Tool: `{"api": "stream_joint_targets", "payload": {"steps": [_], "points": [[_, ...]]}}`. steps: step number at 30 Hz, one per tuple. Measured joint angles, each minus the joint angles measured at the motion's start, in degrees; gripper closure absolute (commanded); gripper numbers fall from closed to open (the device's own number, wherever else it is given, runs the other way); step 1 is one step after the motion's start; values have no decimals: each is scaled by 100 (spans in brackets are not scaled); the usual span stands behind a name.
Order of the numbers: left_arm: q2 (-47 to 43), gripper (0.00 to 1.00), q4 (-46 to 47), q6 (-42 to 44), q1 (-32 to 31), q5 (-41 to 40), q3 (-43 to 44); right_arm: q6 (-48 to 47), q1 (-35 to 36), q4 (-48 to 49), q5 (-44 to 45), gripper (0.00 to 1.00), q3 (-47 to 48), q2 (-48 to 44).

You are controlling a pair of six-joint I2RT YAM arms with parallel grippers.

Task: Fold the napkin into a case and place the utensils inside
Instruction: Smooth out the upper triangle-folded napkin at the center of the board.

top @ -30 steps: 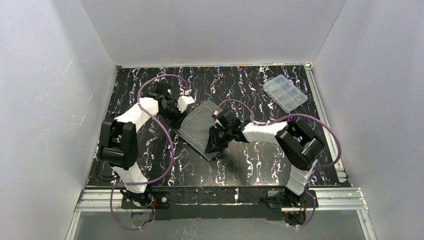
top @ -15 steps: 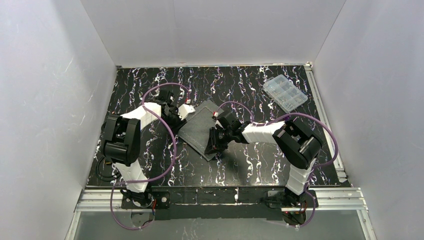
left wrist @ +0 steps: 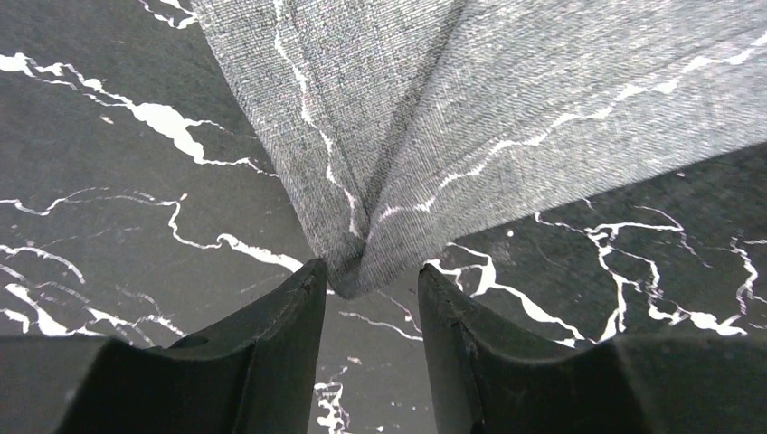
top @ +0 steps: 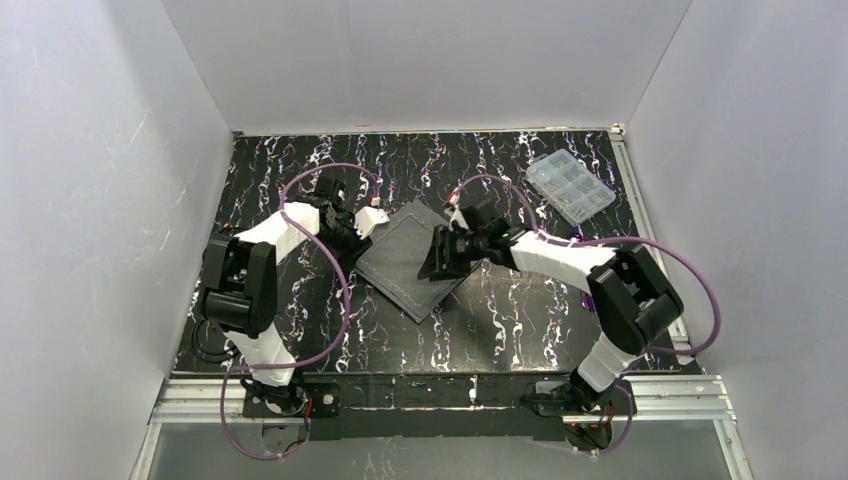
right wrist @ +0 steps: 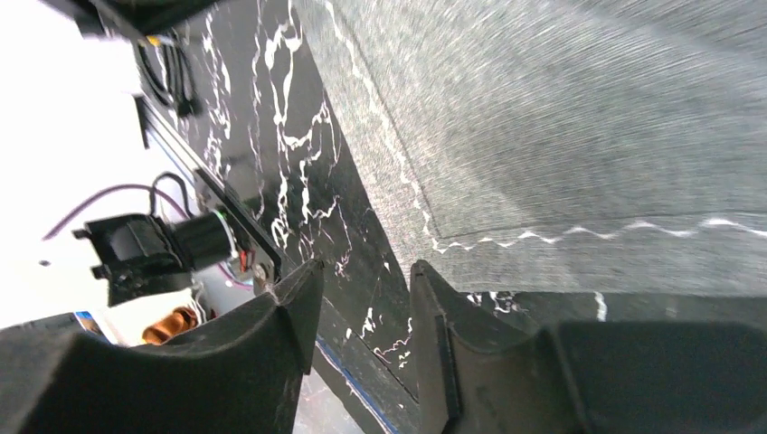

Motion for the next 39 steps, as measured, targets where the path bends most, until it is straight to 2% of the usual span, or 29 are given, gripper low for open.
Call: {"api": "stream_joint_targets", "payload": {"steps": [5, 9, 13, 14, 17, 18, 19, 24, 33, 39], "points": [[-369, 57, -361, 48, 31, 129, 122, -144, -407, -286, 201, 49, 0, -365], [-505, 57, -586, 140, 85, 232, 225, -461, -205, -754, 726, 51, 11, -522], [-505, 55, -699, 282, 155, 339, 385, -791, 92, -1198, 1355, 57, 153, -601], [-505, 41, -721, 317, 168, 361, 428, -863, 122, -1272, 1528, 59, 197, -616], [-505, 31, -780, 459, 181, 466, 601, -1005, 55, -1403, 1908, 65, 330, -623], [-505, 9, -796, 522, 184, 518, 658, -1029, 13, -1440, 1993, 66, 378, -614], [-505, 3, -798, 592, 184, 579, 699, -1051, -26, -1475, 2065, 68, 435, -590], [-509, 2, -739, 1215, 168, 922, 634, -1093, -175, -1432, 2114, 71, 570, -243], [-737, 2, -531, 2817, -151, 1003, -125, -1134, -184, -1285, 2138, 74, 450, 24], [-1248, 2, -140, 3943, -227, 999, -522, -1139, -304, -1222, 2044, 66, 293, 153]]}}
